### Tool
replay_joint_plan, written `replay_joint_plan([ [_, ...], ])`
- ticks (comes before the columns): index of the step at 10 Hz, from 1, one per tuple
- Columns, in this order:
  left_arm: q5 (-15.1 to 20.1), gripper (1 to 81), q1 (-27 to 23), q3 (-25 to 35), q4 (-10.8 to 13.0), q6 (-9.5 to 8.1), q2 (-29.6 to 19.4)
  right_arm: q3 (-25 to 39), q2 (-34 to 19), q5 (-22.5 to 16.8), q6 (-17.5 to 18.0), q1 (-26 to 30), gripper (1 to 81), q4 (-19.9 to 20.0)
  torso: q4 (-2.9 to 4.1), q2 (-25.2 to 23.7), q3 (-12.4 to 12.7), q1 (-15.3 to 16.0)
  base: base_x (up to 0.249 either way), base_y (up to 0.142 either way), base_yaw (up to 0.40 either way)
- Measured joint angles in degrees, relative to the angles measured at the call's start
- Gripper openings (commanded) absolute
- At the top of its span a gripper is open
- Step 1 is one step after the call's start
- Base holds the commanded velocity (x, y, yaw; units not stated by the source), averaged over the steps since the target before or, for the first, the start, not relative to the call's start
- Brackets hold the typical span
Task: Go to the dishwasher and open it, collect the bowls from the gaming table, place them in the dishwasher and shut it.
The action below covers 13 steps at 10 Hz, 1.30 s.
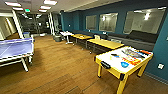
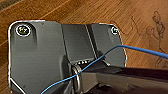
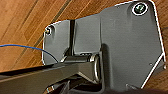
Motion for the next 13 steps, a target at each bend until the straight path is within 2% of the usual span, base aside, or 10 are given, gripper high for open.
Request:
replay_joint_plan([
  [11, 0.0, 81.1, 0.0, 0.0, 0.0, -0.01, 0.0, -0.4, 0.4, 0.0, 0.0, 0.0, 81.1, -0.2, 0.0, 0.0, 0.0, 0.0, 0.0, 0.0, -0.251],
  [13, 0.0, 81.1, -0.2, 0.0, 0.0, -0.01, 0.0, -0.4, 0.4, 0.0, 0.0, 0.0, 81.1, -0.4, 0.0, 0.0, 0.0, 0.0, 0.0, -0.152, 0.0],
])
